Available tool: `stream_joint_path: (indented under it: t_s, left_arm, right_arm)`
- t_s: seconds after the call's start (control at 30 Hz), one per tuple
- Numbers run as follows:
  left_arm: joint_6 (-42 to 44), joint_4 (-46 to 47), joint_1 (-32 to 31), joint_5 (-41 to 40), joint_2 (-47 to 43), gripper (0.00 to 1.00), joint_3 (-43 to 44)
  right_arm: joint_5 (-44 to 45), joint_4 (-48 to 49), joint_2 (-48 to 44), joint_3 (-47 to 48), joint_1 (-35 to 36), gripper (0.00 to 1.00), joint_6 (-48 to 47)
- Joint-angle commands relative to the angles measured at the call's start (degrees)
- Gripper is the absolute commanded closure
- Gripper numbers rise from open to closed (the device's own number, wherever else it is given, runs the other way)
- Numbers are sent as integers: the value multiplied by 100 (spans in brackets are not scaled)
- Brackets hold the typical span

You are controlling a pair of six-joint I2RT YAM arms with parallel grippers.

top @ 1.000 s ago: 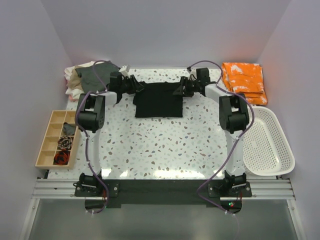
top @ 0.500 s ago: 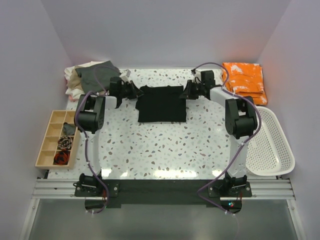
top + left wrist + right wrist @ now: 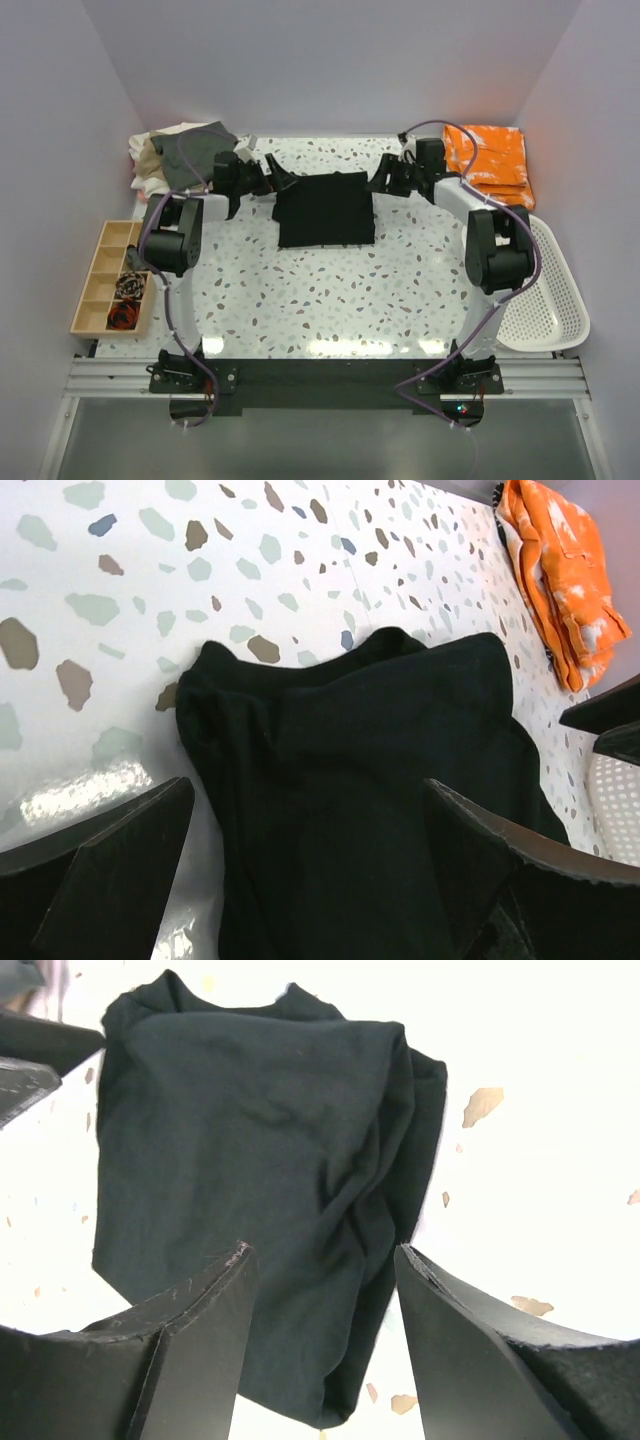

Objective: Fold and stack the t-shirts
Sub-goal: Smooth out wrinkles on the folded tshirt

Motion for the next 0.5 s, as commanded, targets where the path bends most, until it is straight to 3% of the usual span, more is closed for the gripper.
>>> stream_joint_path:
  t_s: [0.0, 0.2, 0.47]
  left_arm:
    - [387, -341, 48, -407, -585, 0, -302]
    - [484, -438, -119, -609, -1077, 0, -1163]
    - [722, -535, -638, -847, -1131, 0, -1463]
  right_arm:
    - [63, -210, -344, 0, -18, 38, -237]
    - [-105, -175, -238, -256, -27, 37, -70]
    - [-412, 97, 218, -265, -18, 37, 185]
